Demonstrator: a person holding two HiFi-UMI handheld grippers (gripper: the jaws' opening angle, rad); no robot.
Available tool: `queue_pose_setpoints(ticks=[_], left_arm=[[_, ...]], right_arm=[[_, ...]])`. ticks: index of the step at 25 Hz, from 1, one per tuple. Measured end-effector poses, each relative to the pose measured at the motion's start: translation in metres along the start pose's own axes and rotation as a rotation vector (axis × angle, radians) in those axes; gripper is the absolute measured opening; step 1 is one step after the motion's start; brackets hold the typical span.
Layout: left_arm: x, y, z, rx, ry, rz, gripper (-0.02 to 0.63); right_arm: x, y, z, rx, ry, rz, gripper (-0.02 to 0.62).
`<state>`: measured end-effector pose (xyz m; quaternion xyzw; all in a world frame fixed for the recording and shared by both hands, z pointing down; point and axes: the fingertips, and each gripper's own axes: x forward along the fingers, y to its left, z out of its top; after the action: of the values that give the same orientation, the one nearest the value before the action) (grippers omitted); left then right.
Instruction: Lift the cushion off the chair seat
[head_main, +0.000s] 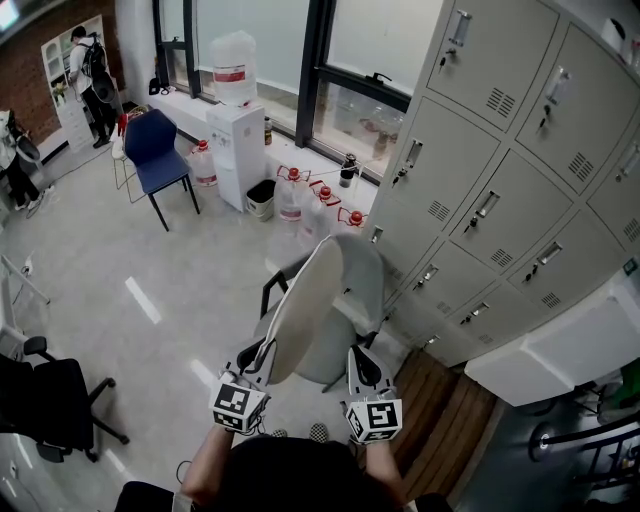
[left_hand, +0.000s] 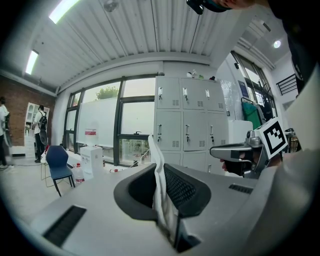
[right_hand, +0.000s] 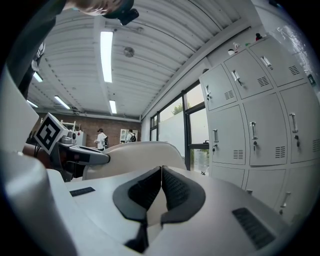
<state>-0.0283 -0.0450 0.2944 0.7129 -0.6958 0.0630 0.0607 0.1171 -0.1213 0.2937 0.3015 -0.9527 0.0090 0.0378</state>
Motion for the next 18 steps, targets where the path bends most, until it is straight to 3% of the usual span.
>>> queue_pose_setpoints(ticks=[18], left_arm=[[0.0099,0.0092,0.0001,-0.008,-0.001,-0.008,0.044]], right_arm=[[0.0082,-0.0049,-0.0014,-0.007,0.006,-0.018,0.029]])
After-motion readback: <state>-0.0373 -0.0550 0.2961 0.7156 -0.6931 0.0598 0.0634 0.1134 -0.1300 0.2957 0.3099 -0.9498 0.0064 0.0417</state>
